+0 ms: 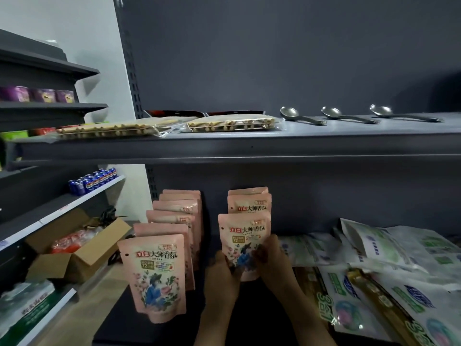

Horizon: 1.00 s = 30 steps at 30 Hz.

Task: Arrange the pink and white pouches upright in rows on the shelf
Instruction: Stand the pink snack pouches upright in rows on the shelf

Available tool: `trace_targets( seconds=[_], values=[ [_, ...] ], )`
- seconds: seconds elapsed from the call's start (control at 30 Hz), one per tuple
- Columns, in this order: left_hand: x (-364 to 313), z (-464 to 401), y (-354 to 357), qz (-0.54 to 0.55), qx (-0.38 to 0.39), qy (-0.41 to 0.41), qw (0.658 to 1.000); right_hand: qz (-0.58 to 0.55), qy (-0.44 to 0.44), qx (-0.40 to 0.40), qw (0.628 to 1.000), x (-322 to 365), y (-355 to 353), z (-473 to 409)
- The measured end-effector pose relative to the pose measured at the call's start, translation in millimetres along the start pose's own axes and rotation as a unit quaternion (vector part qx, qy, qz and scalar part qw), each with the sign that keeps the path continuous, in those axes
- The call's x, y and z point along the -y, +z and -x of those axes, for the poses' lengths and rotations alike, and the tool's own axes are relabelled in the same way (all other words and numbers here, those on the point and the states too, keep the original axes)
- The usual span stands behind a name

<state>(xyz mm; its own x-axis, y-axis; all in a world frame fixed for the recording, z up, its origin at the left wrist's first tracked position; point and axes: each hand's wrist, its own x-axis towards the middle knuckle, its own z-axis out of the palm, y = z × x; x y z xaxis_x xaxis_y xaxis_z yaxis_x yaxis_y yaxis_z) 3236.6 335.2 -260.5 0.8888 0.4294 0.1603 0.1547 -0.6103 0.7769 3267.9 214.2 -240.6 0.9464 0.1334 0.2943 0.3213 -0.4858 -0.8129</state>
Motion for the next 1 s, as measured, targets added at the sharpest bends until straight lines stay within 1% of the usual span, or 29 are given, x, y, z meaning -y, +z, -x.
trace_targets(
  seconds=[0.07,0.17,0.27,0.37,0.47,0.53,0.57,0.7,0.8,0.87,0.93,1.0],
  values=[
    [2.0,-3.0,3.3,-0.049,-0.034,0.004,0.998,0.063,0.003,-0.002,0.998,-4.5,3.5,-1.0],
    [-0.7,-4.2,4.4,-0.016,-0.041,0.003,0.999,0.116,0.017,0.002,0.993,-8.4,11.4,-0.9],
    [-0.1,-4.9,8.3,0.011,-0.039,0.003,0.999,0.104,0.038,0.002,0.994,-9.7,13.5,-1.3],
    [0.1,-3.8,15.1,0.038,-0.040,0.009,0.998,0.075,0.067,-0.016,0.995,-11.0,11.5,-1.9],
    [-4.2,-2.7,20.7,0.078,-0.050,0.006,0.996,0.062,0.076,-0.059,0.993,-13.9,10.9,1.1],
    [-7.7,-3.8,23.2,0.067,-0.043,-0.005,0.997,0.052,0.084,-0.091,0.991,-17.0,10.1,3.2],
    [-8.7,-4.8,24.2,0.066,-0.042,-0.010,0.997,0.057,0.090,-0.093,0.990,-18.1,9.4,3.3],
    [-9.9,-6.4,27.2,0.065,-0.023,-0.029,0.997,0.115,0.099,-0.063,0.986,-21.1,12.0,-1.6],
    [-8.1,-7.8,27.6,0.064,-0.018,-0.035,0.997,0.073,0.119,-0.066,0.988,-19.6,16.4,-3.0],
    [-6.7,-7.0,26.5,0.079,-0.023,-0.037,0.996,0.082,0.131,-0.061,0.986,-20.4,16.3,-3.4],
    [-7.0,-6.3,25.8,0.088,-0.024,-0.040,0.995,0.097,0.124,-0.054,0.986,-20.4,13.4,-4.7],
    [-7.8,-7.3,26.0,0.082,-0.018,-0.047,0.995,0.102,0.125,-0.043,0.986,-17.9,8.7,-7.4]
  ],
)
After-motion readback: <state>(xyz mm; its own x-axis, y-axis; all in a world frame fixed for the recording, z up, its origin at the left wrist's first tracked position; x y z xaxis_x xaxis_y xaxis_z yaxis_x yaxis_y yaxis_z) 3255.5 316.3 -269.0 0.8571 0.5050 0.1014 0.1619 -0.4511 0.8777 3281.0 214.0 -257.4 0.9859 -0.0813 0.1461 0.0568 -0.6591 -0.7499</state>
